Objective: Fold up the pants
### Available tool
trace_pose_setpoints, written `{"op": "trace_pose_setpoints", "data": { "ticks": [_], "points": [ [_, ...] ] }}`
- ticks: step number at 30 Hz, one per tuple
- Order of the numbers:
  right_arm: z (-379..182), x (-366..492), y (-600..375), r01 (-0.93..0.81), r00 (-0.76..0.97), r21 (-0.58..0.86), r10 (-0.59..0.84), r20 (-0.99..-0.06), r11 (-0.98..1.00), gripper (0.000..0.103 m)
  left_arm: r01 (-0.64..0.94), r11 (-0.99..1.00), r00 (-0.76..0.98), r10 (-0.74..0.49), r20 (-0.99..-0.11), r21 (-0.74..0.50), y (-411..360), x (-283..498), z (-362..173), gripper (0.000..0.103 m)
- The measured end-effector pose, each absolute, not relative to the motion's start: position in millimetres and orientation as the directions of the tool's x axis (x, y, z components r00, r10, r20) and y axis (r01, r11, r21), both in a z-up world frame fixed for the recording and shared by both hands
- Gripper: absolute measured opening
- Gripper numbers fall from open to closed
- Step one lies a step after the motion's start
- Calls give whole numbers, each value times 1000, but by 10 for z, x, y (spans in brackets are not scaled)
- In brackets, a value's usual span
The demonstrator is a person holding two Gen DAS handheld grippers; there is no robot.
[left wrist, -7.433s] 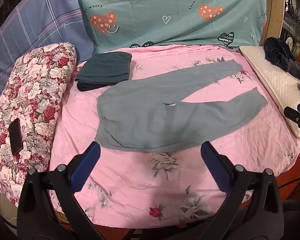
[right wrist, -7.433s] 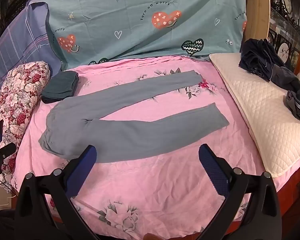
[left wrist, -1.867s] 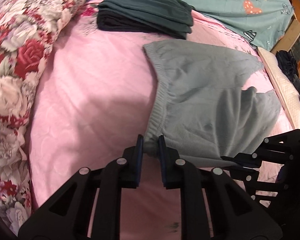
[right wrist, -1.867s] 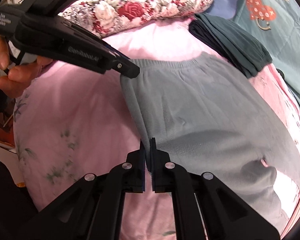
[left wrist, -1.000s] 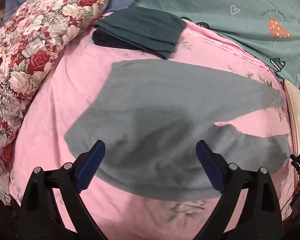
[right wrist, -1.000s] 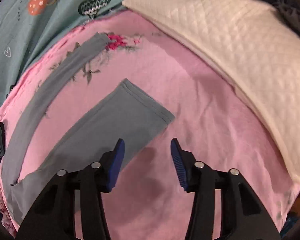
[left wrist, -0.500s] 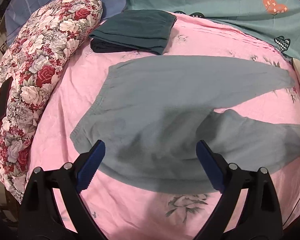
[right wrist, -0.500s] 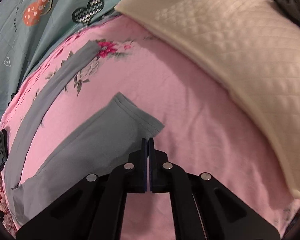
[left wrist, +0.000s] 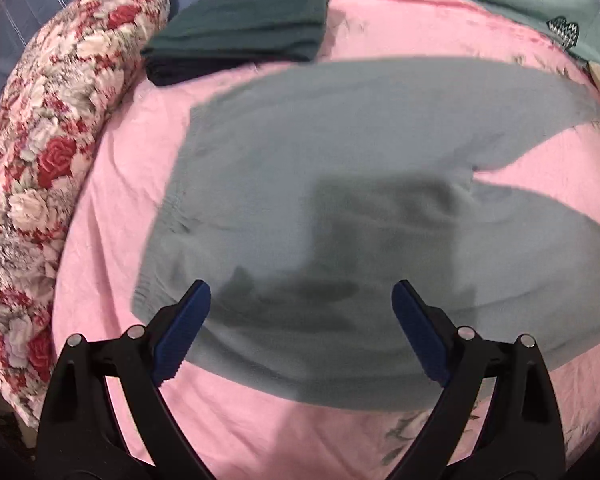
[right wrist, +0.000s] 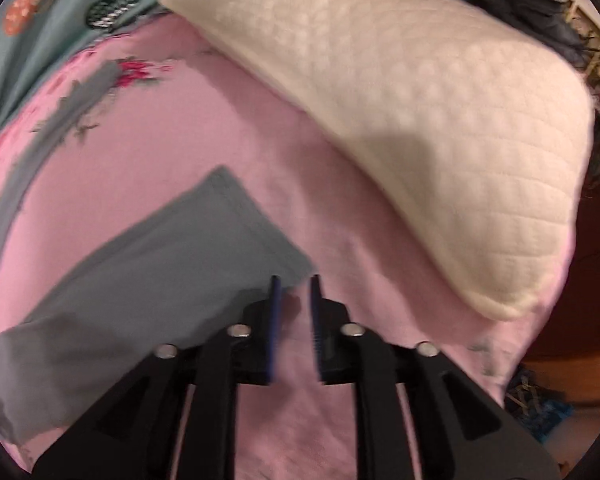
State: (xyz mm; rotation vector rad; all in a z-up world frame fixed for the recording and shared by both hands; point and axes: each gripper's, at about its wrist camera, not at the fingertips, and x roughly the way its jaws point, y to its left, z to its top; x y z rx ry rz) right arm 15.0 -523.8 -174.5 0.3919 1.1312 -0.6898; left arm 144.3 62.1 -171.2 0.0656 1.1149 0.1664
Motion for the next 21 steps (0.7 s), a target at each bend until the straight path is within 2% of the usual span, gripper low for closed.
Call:
{"op": "trace_pose_setpoints", "data": {
  "ticks": [1, 2, 3, 6, 8, 11, 15, 17, 21],
  "points": [
    [-1640, 120, -5243, 694, 258, -67, -335, -906, 717, 45, -100, 987, 449, 159, -879, 128, 669, 1450, -1648, 94],
    [-1470, 120, -5220, 694, 293, -69, -368, -882, 716, 48, -92, 989, 471, 142, -871, 112, 760, 1498, -1554, 94],
    [-1363, 159, -5183, 674, 328, -63, -375, -867, 736, 50, -83, 991, 478, 129, -869, 101, 823, 1550, -1513, 94],
    [-1029, 664, -4807, 440, 461, -66, -289, -839, 895, 50, -41, 994, 499, 112, -859, 105, 1092, 1809, -1396, 94],
    [-876, 1132, -4331, 181, 537, -74, -162, -828, 981, 50, -12, 995, 500, 95, -861, 103, 1300, 2027, -1361, 94],
    [-801, 1750, -3543, -216, 553, -52, 78, -829, 975, 50, 5, 998, 492, 58, -868, 69, 1578, 2314, -1388, 92],
    [-978, 2441, -2585, -565, 455, -53, 258, -852, 824, 49, 29, 999, 458, 4, -889, 20, 1850, 2634, -1535, 76],
    [-1150, 2789, -2176, -672, 387, -51, 291, -875, 739, 49, 49, 999, 445, -5, -895, 19, 1914, 2745, -1626, 70],
    [-1429, 3359, -1709, -754, 305, -22, 320, -897, 656, 49, 101, 994, 425, -18, -905, 28, 1996, 2980, -1816, 54]
  ]
}}
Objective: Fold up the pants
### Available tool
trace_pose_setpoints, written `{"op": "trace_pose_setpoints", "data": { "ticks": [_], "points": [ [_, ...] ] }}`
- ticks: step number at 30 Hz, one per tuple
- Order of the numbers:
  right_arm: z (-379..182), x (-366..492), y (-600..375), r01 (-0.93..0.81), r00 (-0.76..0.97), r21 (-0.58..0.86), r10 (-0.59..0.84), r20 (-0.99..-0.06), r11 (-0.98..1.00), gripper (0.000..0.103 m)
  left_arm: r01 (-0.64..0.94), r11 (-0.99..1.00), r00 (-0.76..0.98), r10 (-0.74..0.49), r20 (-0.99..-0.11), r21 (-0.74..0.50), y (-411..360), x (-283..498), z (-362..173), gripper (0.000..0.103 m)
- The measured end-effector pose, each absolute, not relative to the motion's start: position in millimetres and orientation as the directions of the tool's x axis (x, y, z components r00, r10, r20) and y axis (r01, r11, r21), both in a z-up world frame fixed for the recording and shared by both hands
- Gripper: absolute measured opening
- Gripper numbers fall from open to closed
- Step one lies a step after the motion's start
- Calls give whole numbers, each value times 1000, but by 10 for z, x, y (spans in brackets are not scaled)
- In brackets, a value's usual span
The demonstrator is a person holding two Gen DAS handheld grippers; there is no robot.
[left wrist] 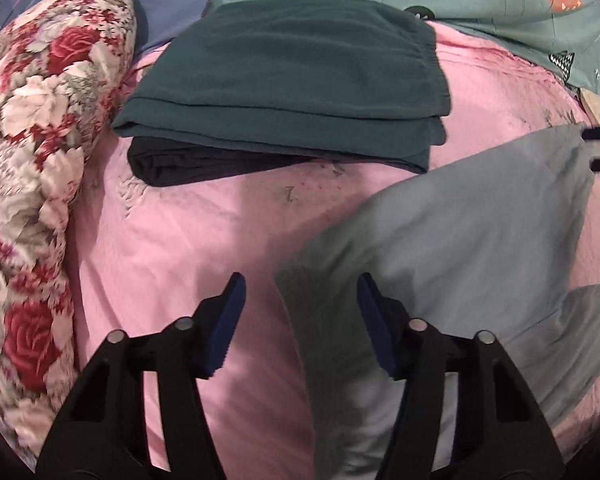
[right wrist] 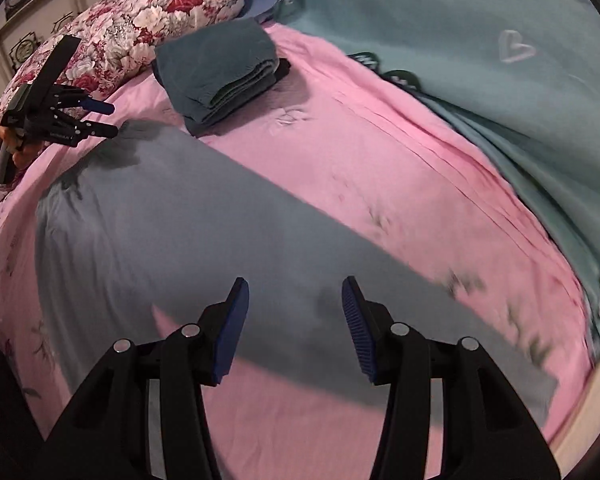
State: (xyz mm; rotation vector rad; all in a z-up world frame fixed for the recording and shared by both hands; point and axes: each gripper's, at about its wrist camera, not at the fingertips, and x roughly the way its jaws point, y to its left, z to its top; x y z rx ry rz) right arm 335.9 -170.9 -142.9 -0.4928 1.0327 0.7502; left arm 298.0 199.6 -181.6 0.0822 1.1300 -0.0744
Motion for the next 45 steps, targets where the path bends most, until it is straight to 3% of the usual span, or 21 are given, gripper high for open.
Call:
{"op": "trace_pose_setpoints", "data": {
  "ticks": [4, 11, 12, 13, 14, 16, 19, 28, 37, 45],
  "points": [
    [-1649, 3677, -1490, -795, 233, 21, 336, -913, 607, 49, 147, 989, 402, -63, -914, -4, 2073, 3128, -1962, 47],
    [-2033, 4069, -1379, -834, 116, 46, 256, -960, 550, 49, 277, 960, 356, -133, -925, -32, 2081, 3284, -2081, 47],
    [-2021, 4087, -1382, -838, 114, 51, 266, -957, 543, 48, 287, 957, 354, -136, -925, -30, 2075, 3292, -2079, 42],
    [-2021, 4102, -1372, -843, 105, 51, 257, -961, 535, 45, 306, 951, 345, -154, -926, -44, 2065, 3301, -2072, 31],
    [-2020, 4102, -1357, -848, 107, 40, 245, -964, 528, 41, 319, 947, 340, -160, -927, -47, 2034, 3301, -2059, 28],
    [-2014, 4100, -1322, -864, 111, 10, 210, -971, 503, 13, 352, 936, 343, -145, -928, -16, 1966, 3302, -2043, 21],
    [-1997, 4073, -1301, -872, 105, -1, 185, -977, 489, 1, 387, 921, 353, -119, -928, 29, 1895, 3298, -2027, 18],
    [-1519, 3837, -1505, -849, 170, -8, 260, -950, 528, 1, 379, 923, 423, -104, -900, 72, 1826, 3111, -1692, 13],
    [-918, 2804, -1680, -885, 214, -49, 311, -926, 463, 1, 377, 922, 497, -118, -860, 92, 1865, 2341, -1124, 13],
    [-1137, 1661, -1644, -906, 198, -67, 279, -940, 418, 1, 369, 927, 457, -124, -881, 61, 1827, 1542, -1276, 13]
  ]
}}
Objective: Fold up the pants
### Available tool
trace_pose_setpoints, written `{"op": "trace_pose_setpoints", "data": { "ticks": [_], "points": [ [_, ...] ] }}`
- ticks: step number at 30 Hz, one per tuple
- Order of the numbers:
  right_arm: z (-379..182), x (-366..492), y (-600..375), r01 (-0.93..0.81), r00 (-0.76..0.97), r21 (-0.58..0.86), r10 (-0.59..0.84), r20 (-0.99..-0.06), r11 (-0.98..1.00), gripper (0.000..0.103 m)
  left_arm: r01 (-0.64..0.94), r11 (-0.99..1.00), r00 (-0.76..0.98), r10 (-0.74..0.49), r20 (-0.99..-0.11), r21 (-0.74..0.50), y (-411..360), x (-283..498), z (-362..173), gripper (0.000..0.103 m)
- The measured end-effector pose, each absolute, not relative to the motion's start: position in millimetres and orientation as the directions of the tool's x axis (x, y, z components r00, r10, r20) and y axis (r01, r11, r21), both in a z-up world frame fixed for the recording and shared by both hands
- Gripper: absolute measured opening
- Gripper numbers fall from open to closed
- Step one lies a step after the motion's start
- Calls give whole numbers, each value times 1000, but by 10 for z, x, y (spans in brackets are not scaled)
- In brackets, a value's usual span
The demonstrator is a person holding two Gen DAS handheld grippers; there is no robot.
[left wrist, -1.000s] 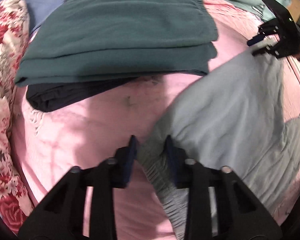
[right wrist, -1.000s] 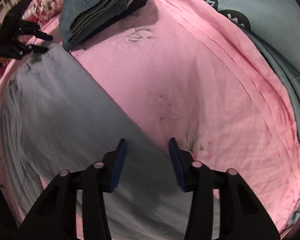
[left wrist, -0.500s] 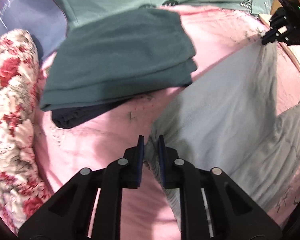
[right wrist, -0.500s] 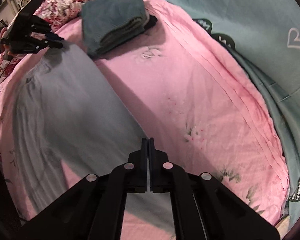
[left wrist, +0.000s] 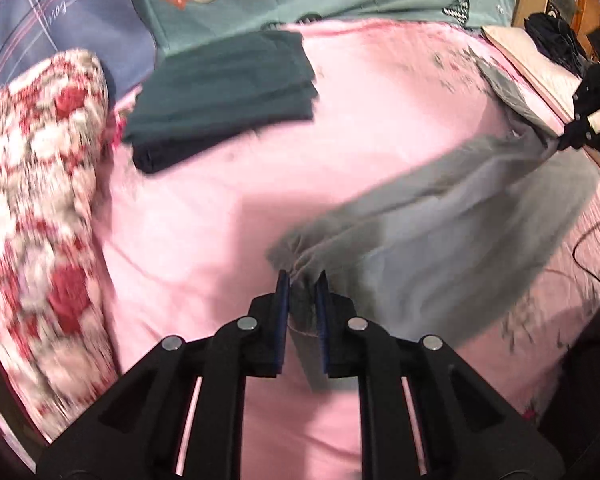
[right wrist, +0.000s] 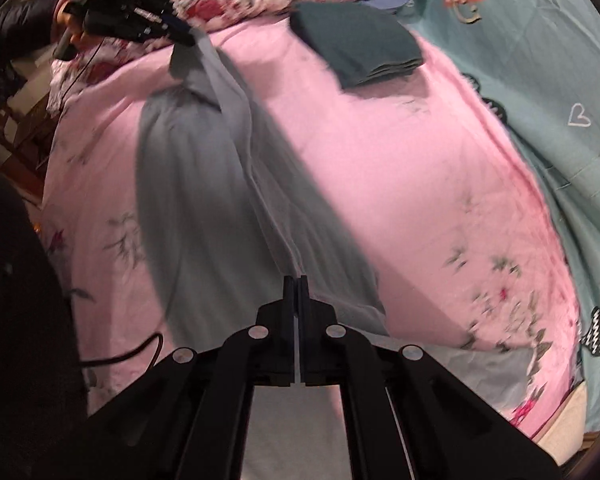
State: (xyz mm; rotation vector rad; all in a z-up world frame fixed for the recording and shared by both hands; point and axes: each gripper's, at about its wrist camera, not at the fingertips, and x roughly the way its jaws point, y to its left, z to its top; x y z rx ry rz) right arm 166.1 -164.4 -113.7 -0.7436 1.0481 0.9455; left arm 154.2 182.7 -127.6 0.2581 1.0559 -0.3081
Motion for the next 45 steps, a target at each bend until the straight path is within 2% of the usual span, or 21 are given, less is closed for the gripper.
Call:
{"op": "trace_pose_setpoints", "data": {
  "ticks": [6, 12, 14, 18, 19, 22, 24, 27, 28, 29, 31, 32, 33, 34, 37, 40, 45],
  "points": [
    [-1566, 1081, -1586, -914, 139, -35, 231, -963, 404, 1, 378, 923, 416, -99, -904, 73, 1706, 1116, -1576, 12],
    [-1797, 975, -1601, -887, 98, 7, 202, -974, 461, 1, 311, 947, 438, -72, -896, 76, 1681, 942, -1701, 12],
    [-1852, 1022, -1591, -869, 65, 38, 191, -979, 493, 6, 297, 951, 454, -64, -889, 83, 1668, 927, -1701, 13],
    [-1532, 1102, -1415, -864, 149, -22, 213, -966, 504, 31, 269, 960, 502, -71, -862, 78, 1671, 920, -1582, 13],
    [-1381, 1116, -1320, -858, 200, -45, 254, -946, 511, 44, 263, 962, 513, -77, -855, 71, 1675, 931, -1546, 13],
    [-974, 1152, -885, -855, 286, -17, 444, -849, 518, 67, 238, 970, 558, -96, -824, 49, 1695, 975, -1421, 13],
    [-896, 1128, -516, -879, 280, 15, 541, -793, 477, 73, 231, 972, 577, -103, -810, 40, 1698, 1010, -1371, 13],
    [-981, 1065, 57, -918, 282, -34, 591, -755, 395, 73, 240, 970, 601, -122, -790, 32, 1687, 1038, -1298, 13],
    [-1031, 1072, 194, -925, 282, -51, 592, -755, 376, 73, 242, 970, 608, -130, -783, 27, 1685, 1042, -1275, 8],
    [-1092, 1097, 312, -932, 272, -56, 589, -761, 357, 73, 233, 972, 621, -121, -775, 35, 1693, 1050, -1254, 13],
    [-1260, 1152, 573, -937, 281, -101, 555, -783, 333, 71, 235, 972, 630, -148, -763, 5, 1743, 1067, -1219, 13],
    [-1323, 1174, 641, -937, 292, -121, 547, -785, 327, 66, 233, 973, 634, -152, -758, 0, 1761, 1065, -1210, 13],
    [-1388, 1244, 675, -945, 265, -100, 549, -792, 311, 43, 232, 973, 634, -148, -759, 4, 1777, 1064, -1215, 14],
    [-1422, 1331, 703, -952, 213, -44, 553, -805, 302, 5, 233, 972, 631, -143, -763, 11, 1796, 1049, -1229, 15],
    [-1424, 1626, 706, -920, 163, 81, 563, -810, 383, 1, 212, 977, 621, -125, -774, 13, 1931, 933, -1289, 23],
    [-1295, 1819, 573, -874, 191, 137, 589, -785, 466, 1, 218, 976, 592, -151, -792, -23, 2036, 839, -1347, 23],
    [-1130, 1981, 465, -825, 226, 172, 594, -772, 539, 1, 303, 944, 555, -288, -780, -133, 1916, 968, -1419, 21]
  ]
}}
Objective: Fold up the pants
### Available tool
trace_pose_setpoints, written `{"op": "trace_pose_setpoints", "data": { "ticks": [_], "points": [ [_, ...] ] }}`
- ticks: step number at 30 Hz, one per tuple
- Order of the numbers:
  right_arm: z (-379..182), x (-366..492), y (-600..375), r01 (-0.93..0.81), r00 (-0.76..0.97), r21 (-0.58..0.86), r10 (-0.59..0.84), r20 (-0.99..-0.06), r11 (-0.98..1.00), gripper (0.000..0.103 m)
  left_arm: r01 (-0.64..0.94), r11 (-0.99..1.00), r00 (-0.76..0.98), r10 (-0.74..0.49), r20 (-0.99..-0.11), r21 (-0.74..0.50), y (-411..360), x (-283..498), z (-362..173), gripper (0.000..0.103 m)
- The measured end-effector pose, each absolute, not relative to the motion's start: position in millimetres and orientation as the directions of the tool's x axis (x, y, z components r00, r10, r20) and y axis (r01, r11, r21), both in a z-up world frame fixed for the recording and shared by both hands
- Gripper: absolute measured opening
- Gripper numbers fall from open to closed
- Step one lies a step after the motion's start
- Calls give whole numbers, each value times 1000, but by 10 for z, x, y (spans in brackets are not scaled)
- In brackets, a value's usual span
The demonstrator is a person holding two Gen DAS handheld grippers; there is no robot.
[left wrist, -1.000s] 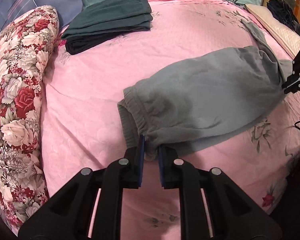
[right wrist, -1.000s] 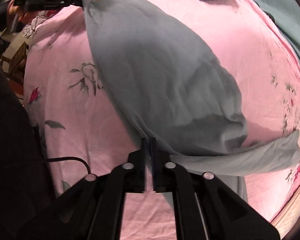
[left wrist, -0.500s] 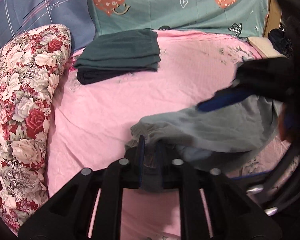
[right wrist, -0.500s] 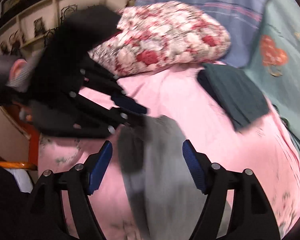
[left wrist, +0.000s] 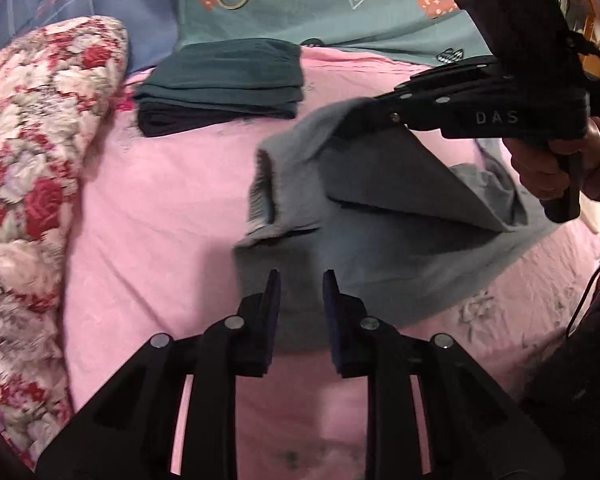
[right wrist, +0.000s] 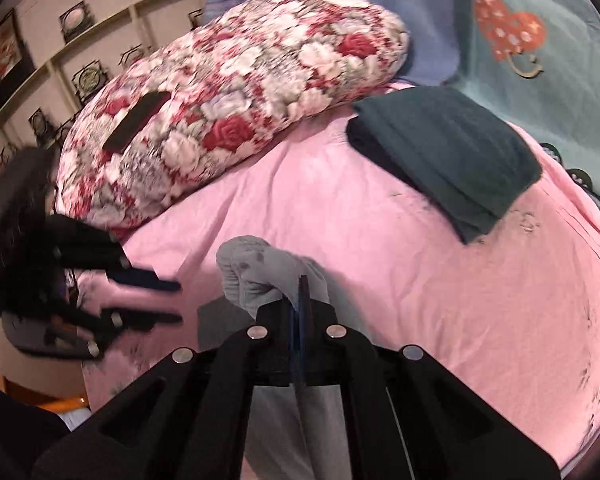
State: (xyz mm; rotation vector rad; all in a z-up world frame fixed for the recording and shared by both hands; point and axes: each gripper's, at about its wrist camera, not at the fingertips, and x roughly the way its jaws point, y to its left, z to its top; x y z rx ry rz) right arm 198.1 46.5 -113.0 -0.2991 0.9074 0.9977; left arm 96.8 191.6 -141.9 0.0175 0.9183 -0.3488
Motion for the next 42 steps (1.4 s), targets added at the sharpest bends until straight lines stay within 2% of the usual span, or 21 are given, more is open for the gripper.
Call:
{"op": "trace_pose_setpoints", "data": {
  "ticks": [4, 8, 12, 14, 17, 21, 23, 26, 27, 30, 32, 35, 36, 39, 42],
  "points": [
    [-998, 1934, 389, -813, 249, 175, 603, -758, 555, 1, 303, 939, 563, -315, -764, -164, 1843, 1268, -1534, 18],
    [-952, 1784, 377, -835, 247, 147, 599, -762, 531, 1, 234, 932, 545, -363, -756, -279, 2093, 1631, -1732, 18],
    [-1157, 1584, 524, -863, 210, 125, 573, -792, 489, 1, 186, 914, 524, -402, -751, -359, 2415, 1698, -1818, 16],
    [-1344, 1448, 650, -882, 172, 127, 562, -809, 453, 1, 165, 931, 531, -362, -766, -326, 2505, 1627, -1821, 16],
    [-1602, 1295, 812, -896, 132, 134, 542, -830, 424, 1, 126, 947, 520, -317, -793, -296, 2639, 1499, -1843, 25],
    [-1954, 1150, 986, -899, 74, 161, 503, -861, 407, 2, 90, 963, 531, -262, -806, -254, 2852, 1379, -1769, 26],
    [-2062, 1081, 1027, -905, 78, 139, 478, -875, 402, 9, 95, 967, 550, -249, -797, -236, 2847, 1328, -1655, 26],
    [-2060, 993, 1027, -895, 84, 136, 460, -884, 426, 27, 150, 963, 574, -269, -773, -224, 2707, 1296, -1470, 31],
    [-1960, 952, 977, -888, 101, 136, 472, -876, 440, 35, 181, 959, 585, -282, -760, -217, 2606, 1293, -1403, 35],
    [-1591, 893, 665, -852, 189, 119, 511, -839, 510, 48, 265, 943, 594, -323, -736, -200, 2251, 1305, -1278, 46],
    [-1372, 954, 285, -779, 271, 114, 496, -825, 616, 48, 321, 928, 591, -354, -725, -191, 1933, 1317, -1226, 54],
    [-1178, 1252, -545, -565, 400, 88, 366, -840, 820, 48, 378, 899, 569, -415, -710, -222, 1370, 1353, -1216, 71],
    [-1119, 1401, -926, -456, 462, 47, 282, -841, 889, 48, 389, 892, 560, -427, -710, -229, 1185, 1360, -1229, 80],
    [-1024, 1859, -1883, -184, 550, -71, 43, -834, 980, 48, 380, 893, 536, -426, -728, -243, 566, 1419, -1332, 82],
    [-1024, 2308, -2581, 4, 564, -77, -66, -823, 997, 48, 344, 904, 512, -407, -757, -254, 54, 1471, -1446, 82]
  ]
}}
